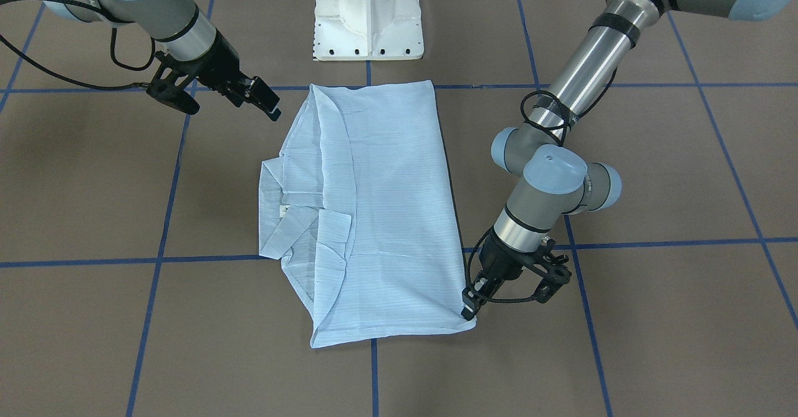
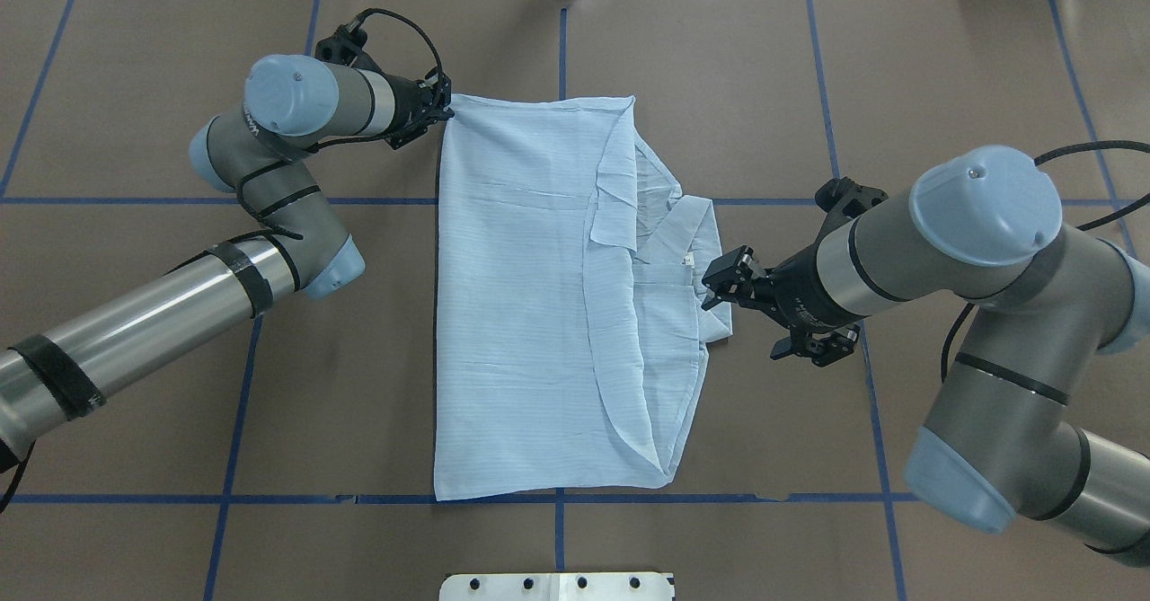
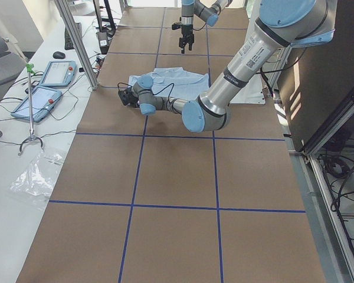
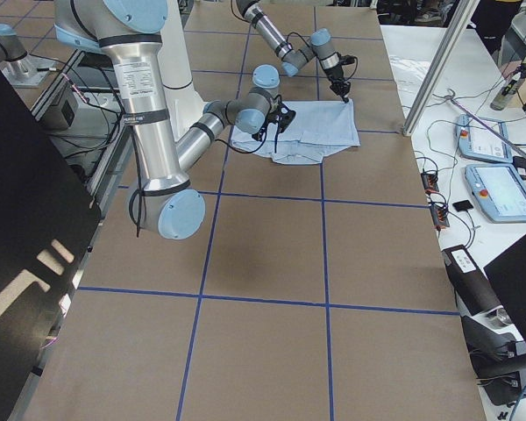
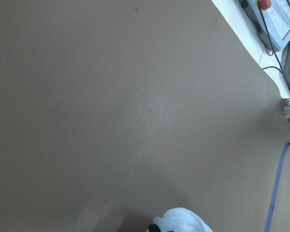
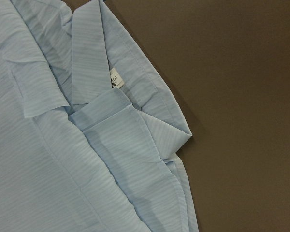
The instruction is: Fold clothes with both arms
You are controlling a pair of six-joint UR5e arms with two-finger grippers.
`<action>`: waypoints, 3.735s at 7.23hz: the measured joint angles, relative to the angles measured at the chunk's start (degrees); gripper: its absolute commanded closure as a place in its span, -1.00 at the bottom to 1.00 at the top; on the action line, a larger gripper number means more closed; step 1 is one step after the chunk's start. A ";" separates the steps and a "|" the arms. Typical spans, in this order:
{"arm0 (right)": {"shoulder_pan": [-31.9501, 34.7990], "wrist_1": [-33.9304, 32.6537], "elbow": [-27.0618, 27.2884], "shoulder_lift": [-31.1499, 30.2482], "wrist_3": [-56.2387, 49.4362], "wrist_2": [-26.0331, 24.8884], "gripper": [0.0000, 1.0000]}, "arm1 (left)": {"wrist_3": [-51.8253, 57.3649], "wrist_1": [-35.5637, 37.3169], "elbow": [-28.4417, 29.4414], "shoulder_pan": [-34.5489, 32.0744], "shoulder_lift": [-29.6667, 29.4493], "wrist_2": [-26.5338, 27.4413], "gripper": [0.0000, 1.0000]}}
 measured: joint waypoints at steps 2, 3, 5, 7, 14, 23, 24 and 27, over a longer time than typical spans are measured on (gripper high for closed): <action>-2.15 -0.01 -0.26 1.06 -0.62 -5.33 -1.00 | 2.15 -0.10 1.07 -0.27 -0.55 0.09 -0.09; -3.27 -0.09 -0.32 1.92 -2.19 -7.59 -1.00 | 5.49 -0.09 0.86 -0.72 -0.30 -0.02 -0.09; -5.26 -0.73 -0.63 3.17 -8.45 -9.08 -1.00 | 11.83 0.24 -5.07 -1.43 4.69 -1.34 -0.09; -8.47 -5.02 -1.15 4.71 -19.30 -10.52 -1.00 | 19.17 1.03 -13.87 -3.76 12.53 -7.05 -0.10; -22.65 -20.37 -6.20 14.18 -52.21 -30.75 -1.00 | 45.39 1.19 -26.52 -13.70 32.52 -15.56 -0.10; -22.83 -22.30 -11.46 16.39 -60.28 -34.03 -1.00 | 47.33 1.44 -29.91 -15.02 35.97 -16.20 -0.10; -22.41 -22.32 -11.55 16.30 -61.12 -34.15 -1.00 | 47.28 1.46 -29.95 -15.02 35.99 -16.16 -0.10; -20.38 -22.15 -9.86 12.74 -63.79 -33.65 -1.00 | 46.74 1.49 -31.04 -15.02 36.19 -16.21 -0.10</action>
